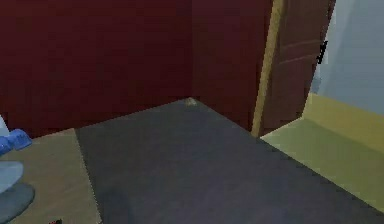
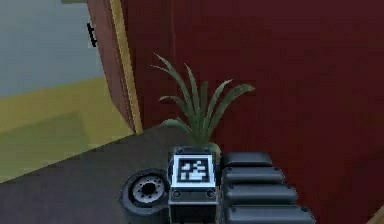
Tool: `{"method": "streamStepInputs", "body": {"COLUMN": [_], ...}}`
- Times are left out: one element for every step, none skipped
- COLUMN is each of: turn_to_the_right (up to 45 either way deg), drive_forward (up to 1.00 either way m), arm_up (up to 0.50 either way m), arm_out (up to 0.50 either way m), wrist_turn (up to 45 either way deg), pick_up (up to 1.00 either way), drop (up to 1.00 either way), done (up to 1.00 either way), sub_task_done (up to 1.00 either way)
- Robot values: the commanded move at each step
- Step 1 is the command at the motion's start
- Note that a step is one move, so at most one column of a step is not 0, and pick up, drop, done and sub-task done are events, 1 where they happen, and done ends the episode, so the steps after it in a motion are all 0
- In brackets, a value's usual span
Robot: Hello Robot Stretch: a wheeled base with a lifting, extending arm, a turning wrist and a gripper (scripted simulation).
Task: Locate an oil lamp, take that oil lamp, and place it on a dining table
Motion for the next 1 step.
{"method": "streamStepInputs", "body": {"turn_to_the_right": [3.0], "drive_forward": [0.00], "arm_up": [0.00], "arm_out": [0.00], "wrist_turn": [0.0], "pick_up": [0.00], "drop": [0.00], "done": [0.00], "sub_task_done": [0.00]}}
